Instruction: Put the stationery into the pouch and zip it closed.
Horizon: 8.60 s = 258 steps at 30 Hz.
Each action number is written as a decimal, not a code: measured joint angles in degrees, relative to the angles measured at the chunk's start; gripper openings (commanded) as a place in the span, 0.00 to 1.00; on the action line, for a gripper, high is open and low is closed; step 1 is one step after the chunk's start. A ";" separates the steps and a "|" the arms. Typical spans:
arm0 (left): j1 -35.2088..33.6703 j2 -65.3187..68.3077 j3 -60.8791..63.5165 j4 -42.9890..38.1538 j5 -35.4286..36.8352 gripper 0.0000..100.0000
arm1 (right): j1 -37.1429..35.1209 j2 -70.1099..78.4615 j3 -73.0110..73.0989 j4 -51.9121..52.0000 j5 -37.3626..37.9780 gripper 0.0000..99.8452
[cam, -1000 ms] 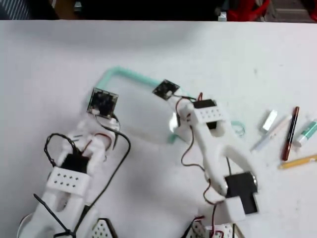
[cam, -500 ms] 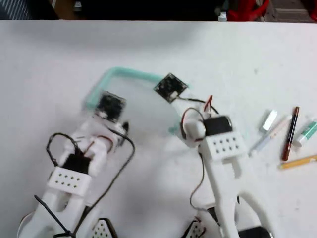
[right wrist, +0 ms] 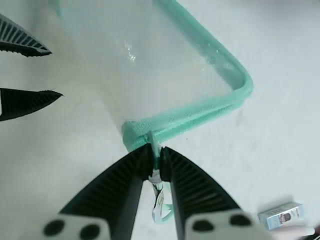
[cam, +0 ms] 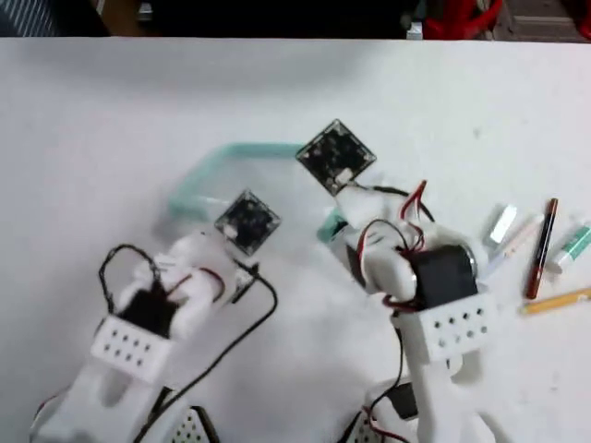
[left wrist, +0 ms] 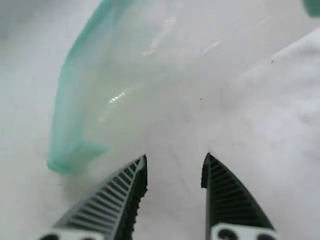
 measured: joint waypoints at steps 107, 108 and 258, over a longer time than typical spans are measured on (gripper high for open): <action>12.57 -31.56 4.22 -1.93 13.19 0.05 | -20.04 8.00 -28.66 10.11 -1.93 0.02; 12.31 -31.65 4.22 -1.76 13.27 0.05 | -19.96 8.00 -28.66 9.85 -1.93 0.02; 5.36 -43.60 14.51 -5.45 17.67 0.03 | 66.29 66.90 -22.77 -26.81 -15.65 0.13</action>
